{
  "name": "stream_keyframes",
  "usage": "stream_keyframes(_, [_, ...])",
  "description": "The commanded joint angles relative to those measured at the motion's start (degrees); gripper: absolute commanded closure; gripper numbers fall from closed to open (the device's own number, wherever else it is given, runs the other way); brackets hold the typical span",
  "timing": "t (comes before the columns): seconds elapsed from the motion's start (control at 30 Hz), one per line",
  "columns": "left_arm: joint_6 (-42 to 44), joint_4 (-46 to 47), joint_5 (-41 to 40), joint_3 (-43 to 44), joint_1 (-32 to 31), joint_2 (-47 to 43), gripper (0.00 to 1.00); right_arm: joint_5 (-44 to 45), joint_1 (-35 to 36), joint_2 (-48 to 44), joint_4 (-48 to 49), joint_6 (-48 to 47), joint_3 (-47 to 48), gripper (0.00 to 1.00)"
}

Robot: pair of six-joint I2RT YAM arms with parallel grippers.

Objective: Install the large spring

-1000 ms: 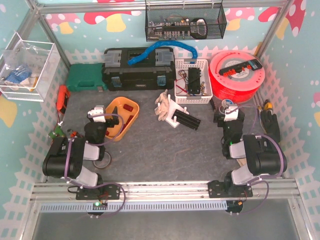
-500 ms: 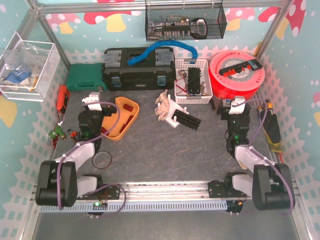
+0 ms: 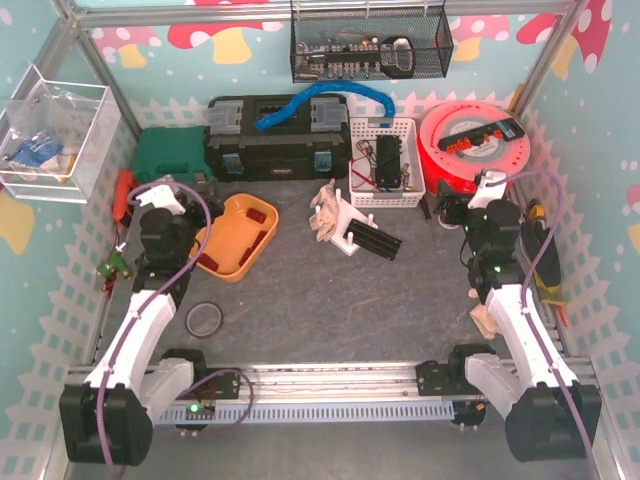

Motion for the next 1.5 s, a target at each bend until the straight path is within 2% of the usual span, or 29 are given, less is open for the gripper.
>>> stream_keyframes(0.0, [-9.92, -2.69, 4.43, -3.54, 0.1, -5.69, 0.01, -5.7, -0.11, -3.29, -3.13, 4.33, -3.36, 0.01])
stream_keyframes(0.17, [-12.0, 2.68, 15.78, -4.76, -0.42, -5.58, 0.01, -14.75, -0.01, 0.21, -3.55, 3.05, -4.14, 0.03])
stream_keyframes(0.3, [-10.9, 2.94, 17.57, -3.07, -4.35, -1.25, 0.01, -16.25, 0.16, 4.77, -3.79, 3.36, -3.97, 0.04])
stream_keyframes(0.4, [-7.88, 2.96, 13.32, -2.25, -10.85, 1.6, 0.01, -17.22, 1.25, 7.41, -3.46, 2.27, -3.67, 0.06])
stream_keyframes(0.53, [-2.87, 3.07, 8.12, -0.07, -19.89, 6.24, 0.01, -13.98, 4.86, 10.56, -2.98, -0.4, -3.42, 0.1])
stream_keyframes(0.8, [3.86, 3.89, 0.82, 2.6, -33.97, 13.4, 0.01, -12.92, 12.72, 18.06, -5.82, -12.9, -0.91, 0.08])
stream_keyframes(0.9, [5.61, 6.33, -1.4, 0.45, -36.27, 14.41, 0.01, -13.93, 14.5, 20.52, -6.4, -17.69, -0.38, 0.06])
stream_keyframes(1.07, [6.48, 11.43, -4.92, -4.68, -37.13, 14.46, 0.01, -9.45, 18.31, 26.68, -12.52, -28.0, 5.91, 0.01])
stream_keyframes(1.27, [11.54, 16.85, -15.86, -11.09, -37.73, 9.35, 0.01, -10.64, 18.54, 34.32, -17.68, -33.82, 11.88, 0.01])
stream_keyframes(1.33, [11.56, 17.34, -19.97, -12.62, -37.68, 6.62, 0.01, -10.69, 18.54, 36.3, -18.68, -35.52, 13.14, 0.03])
stream_keyframes(1.47, [11.97, 18.85, -22.49, -14.78, -37.69, 2.85, 0.01, -10.6, 18.54, 40.06, -21.78, -38.78, 15.29, 0.11])
